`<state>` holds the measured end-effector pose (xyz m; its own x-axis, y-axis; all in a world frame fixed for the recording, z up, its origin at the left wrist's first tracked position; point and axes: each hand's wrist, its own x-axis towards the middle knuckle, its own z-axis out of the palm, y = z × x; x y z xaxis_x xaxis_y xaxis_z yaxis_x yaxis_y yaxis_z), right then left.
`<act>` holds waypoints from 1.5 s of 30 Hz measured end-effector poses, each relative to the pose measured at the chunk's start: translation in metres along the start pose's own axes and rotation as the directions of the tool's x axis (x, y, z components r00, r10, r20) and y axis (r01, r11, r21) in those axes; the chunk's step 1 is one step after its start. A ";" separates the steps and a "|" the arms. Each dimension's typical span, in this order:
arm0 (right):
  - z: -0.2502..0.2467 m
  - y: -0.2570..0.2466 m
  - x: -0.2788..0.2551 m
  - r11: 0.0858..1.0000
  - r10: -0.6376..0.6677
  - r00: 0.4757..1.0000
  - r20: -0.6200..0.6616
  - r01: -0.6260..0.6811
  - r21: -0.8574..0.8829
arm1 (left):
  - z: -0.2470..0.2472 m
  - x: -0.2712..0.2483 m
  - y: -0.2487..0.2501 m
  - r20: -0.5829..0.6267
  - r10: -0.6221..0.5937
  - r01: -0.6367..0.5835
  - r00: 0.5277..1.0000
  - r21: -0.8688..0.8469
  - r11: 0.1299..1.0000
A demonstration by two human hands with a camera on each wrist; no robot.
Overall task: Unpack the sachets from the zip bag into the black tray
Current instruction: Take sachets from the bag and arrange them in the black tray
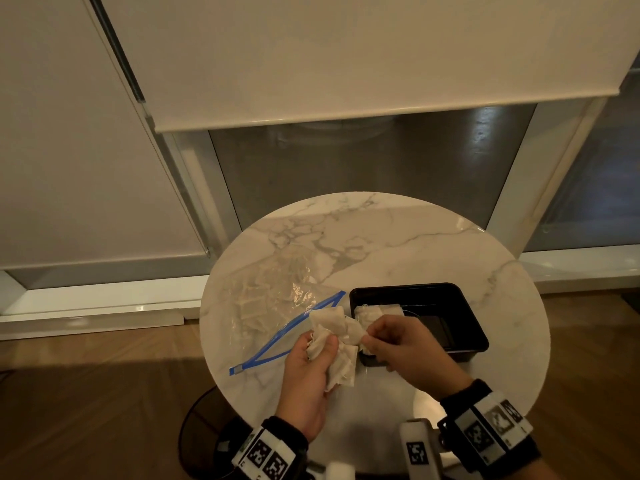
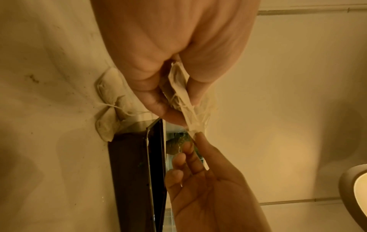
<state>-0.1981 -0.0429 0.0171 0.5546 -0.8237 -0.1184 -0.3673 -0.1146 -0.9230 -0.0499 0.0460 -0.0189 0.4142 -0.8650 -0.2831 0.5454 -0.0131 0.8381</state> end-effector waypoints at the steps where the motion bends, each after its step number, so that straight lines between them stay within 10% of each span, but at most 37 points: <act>1: 0.001 -0.001 -0.001 1.000 0.001 1.000 0.000 -0.001 0.022 | 0.000 -0.002 0.002 0.005 0.006 -0.006 1.000 0.004 1.000; 29: -0.033 0.031 0.007 0.959 0.097 0.917 -0.387 0.018 0.283 | -0.019 -0.003 0.009 -0.111 -0.094 0.090 0.989 -0.034 0.995; 34: -0.059 0.054 0.033 0.998 0.053 0.888 -0.457 -0.056 0.006 | -0.024 -0.001 0.004 -0.138 -0.099 0.095 0.985 -0.035 0.995; 45: -0.063 0.071 0.091 0.841 0.202 0.972 -0.118 -0.234 -0.488 | -0.019 0.001 0.000 -0.137 -0.125 0.123 0.983 -0.022 0.992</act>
<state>-0.2210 -0.1609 -0.0359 0.3768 -0.8896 -0.2581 -0.8031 -0.1749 -0.5695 -0.0361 0.0546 -0.0283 0.4387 -0.7800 -0.4463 0.6077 -0.1083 0.7867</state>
